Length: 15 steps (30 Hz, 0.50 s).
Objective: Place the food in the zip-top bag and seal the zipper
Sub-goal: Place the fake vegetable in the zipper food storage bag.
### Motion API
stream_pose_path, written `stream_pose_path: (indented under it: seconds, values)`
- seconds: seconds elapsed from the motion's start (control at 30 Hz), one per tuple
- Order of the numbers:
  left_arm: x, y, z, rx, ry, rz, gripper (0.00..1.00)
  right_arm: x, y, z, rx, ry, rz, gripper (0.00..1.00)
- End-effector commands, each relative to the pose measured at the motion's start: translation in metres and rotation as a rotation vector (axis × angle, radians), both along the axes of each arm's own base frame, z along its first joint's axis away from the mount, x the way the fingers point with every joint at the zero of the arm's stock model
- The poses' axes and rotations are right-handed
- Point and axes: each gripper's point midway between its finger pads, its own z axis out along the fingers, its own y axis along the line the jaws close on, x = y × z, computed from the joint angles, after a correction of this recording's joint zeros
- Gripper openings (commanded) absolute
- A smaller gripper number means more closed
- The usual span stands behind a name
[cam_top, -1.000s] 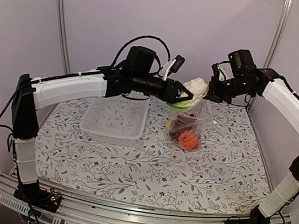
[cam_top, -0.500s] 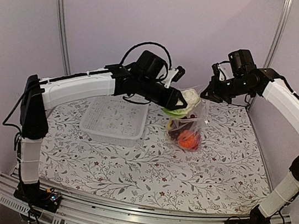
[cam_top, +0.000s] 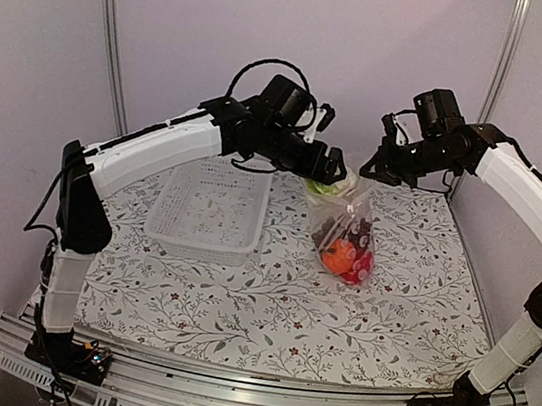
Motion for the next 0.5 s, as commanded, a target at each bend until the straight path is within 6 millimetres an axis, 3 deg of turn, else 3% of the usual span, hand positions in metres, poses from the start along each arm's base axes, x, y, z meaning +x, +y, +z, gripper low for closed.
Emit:
stream_pose_path:
  seconds: [0.0, 0.03, 0.13, 0.23, 0.37, 0.47]
  values:
    - [-0.010, 0.028, 0.091, -0.101, -0.181, 0.034, 0.96, -0.008, 0.004, 0.026, 0.045, -0.043, 0.023, 0.00]
    - [-0.009, 0.035, 0.100, -0.108, -0.209, 0.056, 0.98, -0.008, 0.003, 0.026, 0.044, -0.042, 0.023, 0.00]
    - [-0.013, 0.047, 0.102, -0.110, -0.216, 0.055, 1.00, -0.009, 0.003, 0.026, 0.043, -0.041, 0.023, 0.00]
    - [-0.019, 0.055, 0.085, -0.060, -0.184, 0.035, 0.99, -0.010, 0.004, 0.027, 0.049, -0.040, 0.030, 0.00]
    - [-0.050, 0.057, 0.052, 0.024, -0.149, -0.130, 0.85, -0.019, 0.011, 0.025, 0.069, -0.019, 0.081, 0.00]
    - [-0.093, 0.055, 0.053, 0.064, -0.252, -0.325, 0.70, -0.028, 0.016, 0.021, 0.067, -0.005, 0.118, 0.00]
